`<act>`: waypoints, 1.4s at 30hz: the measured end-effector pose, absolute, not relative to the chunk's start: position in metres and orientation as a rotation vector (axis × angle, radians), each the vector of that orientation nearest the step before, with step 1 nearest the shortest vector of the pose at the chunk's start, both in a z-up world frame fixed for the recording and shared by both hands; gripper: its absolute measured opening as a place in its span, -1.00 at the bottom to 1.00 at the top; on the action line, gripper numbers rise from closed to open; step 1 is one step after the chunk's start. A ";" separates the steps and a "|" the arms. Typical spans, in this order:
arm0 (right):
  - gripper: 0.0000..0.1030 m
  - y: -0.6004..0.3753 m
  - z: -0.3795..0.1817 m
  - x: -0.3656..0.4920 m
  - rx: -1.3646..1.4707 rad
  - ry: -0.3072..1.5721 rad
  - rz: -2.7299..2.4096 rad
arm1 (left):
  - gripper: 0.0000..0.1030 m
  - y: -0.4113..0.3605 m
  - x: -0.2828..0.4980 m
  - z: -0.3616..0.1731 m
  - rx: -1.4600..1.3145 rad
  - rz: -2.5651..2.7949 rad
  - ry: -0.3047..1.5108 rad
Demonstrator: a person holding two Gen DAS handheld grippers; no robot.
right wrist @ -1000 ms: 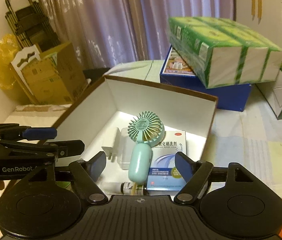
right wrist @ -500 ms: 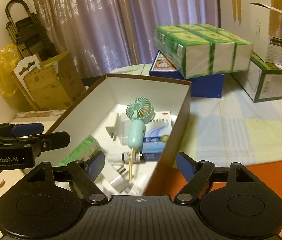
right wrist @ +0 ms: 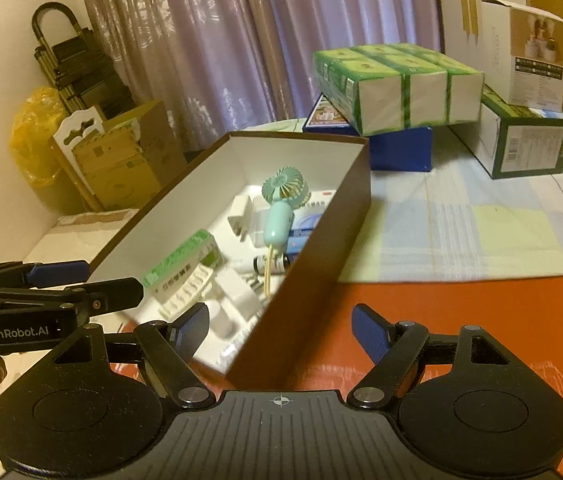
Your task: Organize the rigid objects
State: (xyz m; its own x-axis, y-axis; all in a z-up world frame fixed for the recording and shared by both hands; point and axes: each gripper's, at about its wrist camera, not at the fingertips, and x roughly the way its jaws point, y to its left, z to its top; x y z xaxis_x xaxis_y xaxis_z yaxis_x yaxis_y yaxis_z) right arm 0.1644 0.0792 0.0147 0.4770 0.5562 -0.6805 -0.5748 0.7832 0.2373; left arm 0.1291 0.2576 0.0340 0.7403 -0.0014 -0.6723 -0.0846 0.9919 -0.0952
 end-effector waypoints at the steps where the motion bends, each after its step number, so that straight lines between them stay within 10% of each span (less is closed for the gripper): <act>1: 0.47 0.074 0.014 0.161 -0.024 0.823 0.691 | 0.50 0.252 0.125 0.033 -0.124 0.049 0.740; 42: 0.47 -0.131 0.002 0.042 0.007 0.898 0.564 | 0.46 0.069 0.007 0.009 -0.081 -0.011 0.850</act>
State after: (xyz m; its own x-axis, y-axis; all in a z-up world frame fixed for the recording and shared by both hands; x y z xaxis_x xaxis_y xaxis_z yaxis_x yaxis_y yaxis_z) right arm 0.0422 -0.1315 0.0023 0.4884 0.4668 -0.7372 -0.4613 0.8553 0.2360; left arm 0.0069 0.0690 0.0089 0.6601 -0.0420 -0.7500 -0.0224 0.9969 -0.0755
